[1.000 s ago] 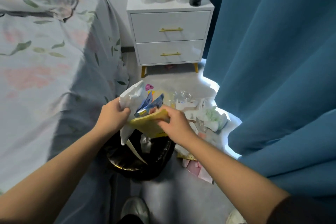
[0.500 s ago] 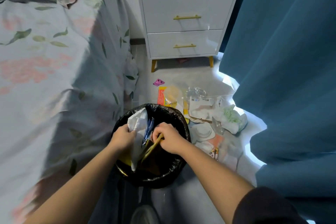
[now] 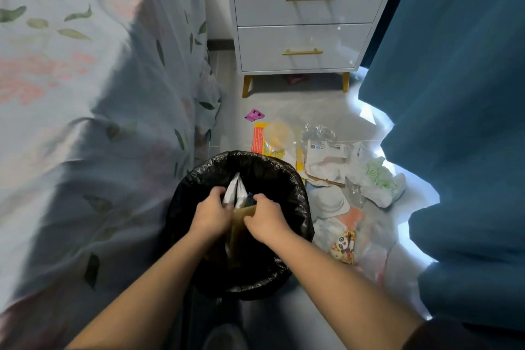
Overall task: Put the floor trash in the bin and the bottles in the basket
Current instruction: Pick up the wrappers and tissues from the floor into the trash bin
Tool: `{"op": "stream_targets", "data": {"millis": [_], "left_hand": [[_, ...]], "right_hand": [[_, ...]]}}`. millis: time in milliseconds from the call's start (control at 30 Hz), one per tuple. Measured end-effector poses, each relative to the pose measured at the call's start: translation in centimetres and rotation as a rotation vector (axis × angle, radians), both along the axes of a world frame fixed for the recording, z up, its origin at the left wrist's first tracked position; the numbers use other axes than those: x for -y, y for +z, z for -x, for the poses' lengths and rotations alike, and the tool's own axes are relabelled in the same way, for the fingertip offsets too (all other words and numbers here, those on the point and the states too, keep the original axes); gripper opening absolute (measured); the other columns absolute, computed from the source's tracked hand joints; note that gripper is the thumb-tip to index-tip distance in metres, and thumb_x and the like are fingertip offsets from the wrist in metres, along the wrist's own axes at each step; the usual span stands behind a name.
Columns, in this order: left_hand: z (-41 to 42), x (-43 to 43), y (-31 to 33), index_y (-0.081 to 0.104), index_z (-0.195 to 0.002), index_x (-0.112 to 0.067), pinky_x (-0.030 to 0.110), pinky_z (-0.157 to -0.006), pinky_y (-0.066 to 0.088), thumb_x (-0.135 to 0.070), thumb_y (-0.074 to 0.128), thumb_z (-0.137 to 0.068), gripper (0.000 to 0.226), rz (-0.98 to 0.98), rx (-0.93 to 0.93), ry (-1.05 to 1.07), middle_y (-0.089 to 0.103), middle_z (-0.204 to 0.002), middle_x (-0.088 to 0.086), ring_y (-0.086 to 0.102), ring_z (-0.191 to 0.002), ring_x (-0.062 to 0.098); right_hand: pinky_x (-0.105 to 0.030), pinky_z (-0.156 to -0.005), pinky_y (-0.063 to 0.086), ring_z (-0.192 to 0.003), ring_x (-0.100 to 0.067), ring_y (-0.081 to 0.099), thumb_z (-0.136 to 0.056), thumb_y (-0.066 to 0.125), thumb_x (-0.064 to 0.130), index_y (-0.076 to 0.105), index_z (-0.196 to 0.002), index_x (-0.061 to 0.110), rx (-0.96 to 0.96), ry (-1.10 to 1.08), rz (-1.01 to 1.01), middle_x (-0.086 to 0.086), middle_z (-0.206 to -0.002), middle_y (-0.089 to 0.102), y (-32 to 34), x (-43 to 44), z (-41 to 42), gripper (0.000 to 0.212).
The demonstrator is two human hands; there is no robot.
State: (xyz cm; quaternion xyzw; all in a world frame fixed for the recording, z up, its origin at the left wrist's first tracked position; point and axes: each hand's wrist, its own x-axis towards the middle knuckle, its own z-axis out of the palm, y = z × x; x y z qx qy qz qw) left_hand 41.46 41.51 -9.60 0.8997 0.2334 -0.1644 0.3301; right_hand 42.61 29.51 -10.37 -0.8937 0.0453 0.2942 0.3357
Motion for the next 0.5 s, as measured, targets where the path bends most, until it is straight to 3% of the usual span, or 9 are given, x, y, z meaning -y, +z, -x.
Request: {"op": "stream_targets", "data": {"millis": [67,133,233,367,500], "left_hand": [[0.2,-0.1,0.0,0.057,-0.124,-0.016,0.027,-0.079,0.039,-0.02,0.049,-0.093,0.032,-0.028,0.05,-0.05,0.065,-0.115,0.012,0.058,-0.109,0.03],[0.8,0.0,-0.4,0.063,-0.115,-0.014,0.03,-0.081,0.043,-0.018,0.048,-0.092,0.027,-0.047,-0.025,-0.111,0.067,-0.111,0.014,0.059,-0.106,0.032],[1.1,0.2,-0.9,0.063,-0.111,-0.009,0.032,-0.082,0.045,-0.016,0.046,-0.092,0.026,-0.111,-0.171,-0.17,0.065,-0.112,0.016,0.059,-0.106,0.033],[0.1,0.5,0.8,0.056,-0.112,-0.003,0.034,-0.083,0.044,-0.021,0.051,-0.091,0.029,-0.18,-0.215,-0.169,0.06,-0.118,0.02,0.056,-0.111,0.036],[0.5,1.4,5.1,0.051,-0.105,-0.003,0.036,-0.076,0.044,-0.017,0.051,-0.089,0.022,-0.293,-0.091,-0.273,0.059,-0.113,0.019,0.056,-0.104,0.036]], "right_hand": [[-0.034,-0.088,0.049,-0.112,-0.031,0.057,-0.092,0.052,0.012,0.053,-0.126,0.012,0.077,0.03,0.099,-0.012,-0.121,0.058,-0.6,-0.9,0.2,0.034],[-0.034,-0.086,0.05,-0.109,-0.03,0.059,-0.094,0.049,0.009,0.06,-0.115,0.01,0.091,0.093,0.18,-0.012,-0.116,0.062,-1.5,-1.5,0.6,0.024],[-0.033,-0.084,0.05,-0.108,-0.031,0.06,-0.095,0.048,0.008,0.061,-0.115,0.006,0.048,0.138,0.226,-0.013,-0.117,0.062,-2.3,-1.4,0.8,0.024],[-0.032,-0.083,0.05,-0.103,-0.031,0.061,-0.092,0.053,0.007,0.063,-0.112,0.005,0.103,0.179,0.19,-0.013,-0.114,0.062,-1.1,-0.7,-0.1,0.022],[-0.037,-0.094,0.05,-0.108,-0.027,0.059,-0.092,0.055,0.014,0.058,-0.125,0.009,0.203,0.213,0.006,-0.011,-0.118,0.062,2.3,1.3,0.5,0.033]]}}
